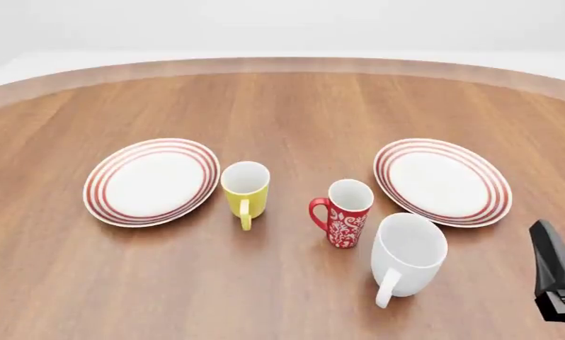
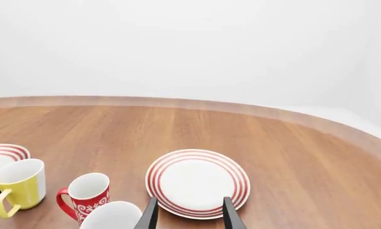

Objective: Put the red mug on the left plate.

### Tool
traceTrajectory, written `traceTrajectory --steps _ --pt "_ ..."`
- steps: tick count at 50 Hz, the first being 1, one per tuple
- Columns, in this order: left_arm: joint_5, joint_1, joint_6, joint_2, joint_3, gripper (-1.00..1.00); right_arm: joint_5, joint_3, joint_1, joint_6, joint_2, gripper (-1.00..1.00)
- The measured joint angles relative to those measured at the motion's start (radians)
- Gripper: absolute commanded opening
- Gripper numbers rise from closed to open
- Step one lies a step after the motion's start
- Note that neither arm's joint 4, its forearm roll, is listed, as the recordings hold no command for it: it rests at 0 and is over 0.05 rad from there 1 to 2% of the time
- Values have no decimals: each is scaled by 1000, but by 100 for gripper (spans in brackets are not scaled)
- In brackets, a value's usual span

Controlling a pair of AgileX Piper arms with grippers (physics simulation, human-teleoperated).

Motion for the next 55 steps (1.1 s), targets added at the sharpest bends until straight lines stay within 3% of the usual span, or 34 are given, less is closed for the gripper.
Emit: traceTrajectory --steps 8,27,55 --pt "5 -33 24 113 -75 100 0 0 0 0 0 100" --pt "23 -140 195 420 -263 100 0 0 0 0 0 100" --pt "292 -339 270 776 -597 100 0 0 0 0 0 100"
